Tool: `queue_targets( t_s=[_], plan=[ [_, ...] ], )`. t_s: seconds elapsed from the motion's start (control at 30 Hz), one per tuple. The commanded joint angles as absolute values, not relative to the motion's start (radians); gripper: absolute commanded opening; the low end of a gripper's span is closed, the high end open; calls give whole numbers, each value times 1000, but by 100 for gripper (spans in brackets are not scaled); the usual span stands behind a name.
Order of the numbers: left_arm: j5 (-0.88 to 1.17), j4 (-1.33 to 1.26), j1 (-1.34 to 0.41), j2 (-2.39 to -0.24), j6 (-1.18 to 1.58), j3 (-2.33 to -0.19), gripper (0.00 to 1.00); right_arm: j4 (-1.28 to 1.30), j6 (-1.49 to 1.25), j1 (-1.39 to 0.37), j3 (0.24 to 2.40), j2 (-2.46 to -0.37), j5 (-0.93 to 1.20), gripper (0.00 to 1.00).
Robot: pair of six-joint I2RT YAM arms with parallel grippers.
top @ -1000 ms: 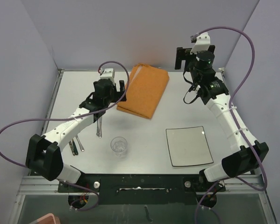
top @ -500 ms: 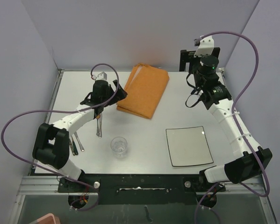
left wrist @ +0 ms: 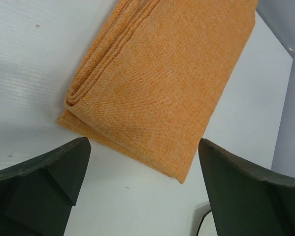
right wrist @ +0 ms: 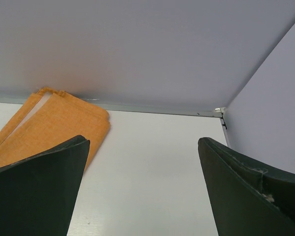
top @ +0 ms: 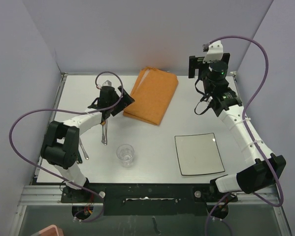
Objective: Set the dinner table for one person
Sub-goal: Flatten out the napkin at the center of the board.
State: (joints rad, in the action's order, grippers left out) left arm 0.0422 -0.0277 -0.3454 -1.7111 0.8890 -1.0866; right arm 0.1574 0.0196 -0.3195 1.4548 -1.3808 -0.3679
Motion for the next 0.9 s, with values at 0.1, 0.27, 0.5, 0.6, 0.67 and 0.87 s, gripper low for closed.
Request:
queue_targets(
  t_s=[0.1,0.27,0.5,0.6,0.67,0.87],
  plan=[
    [35,-96,-323,-1763,924,-1091,92,121,-18,-315,1451,-1365,-391,98],
    [36,-114,-325,-1791,951,-1091,92,161,-125,-307,1474,-1428,-363,98],
    [39,-126,-336,-1831,966,-1112,92,243,-312,-244,1564,-1594,-135,98],
    [34,-121,-348,-1841,969,-1124,92,246,-335,-244,1574,-1661,-80,98],
    [34,-124,-354,-1853,971,-1132,92,248,-354,-242,1574,-1706,-62,98],
    [43,-123,-361,-1882,962,-1165,92,228,-362,-246,1568,-1784,8,98]
  ],
)
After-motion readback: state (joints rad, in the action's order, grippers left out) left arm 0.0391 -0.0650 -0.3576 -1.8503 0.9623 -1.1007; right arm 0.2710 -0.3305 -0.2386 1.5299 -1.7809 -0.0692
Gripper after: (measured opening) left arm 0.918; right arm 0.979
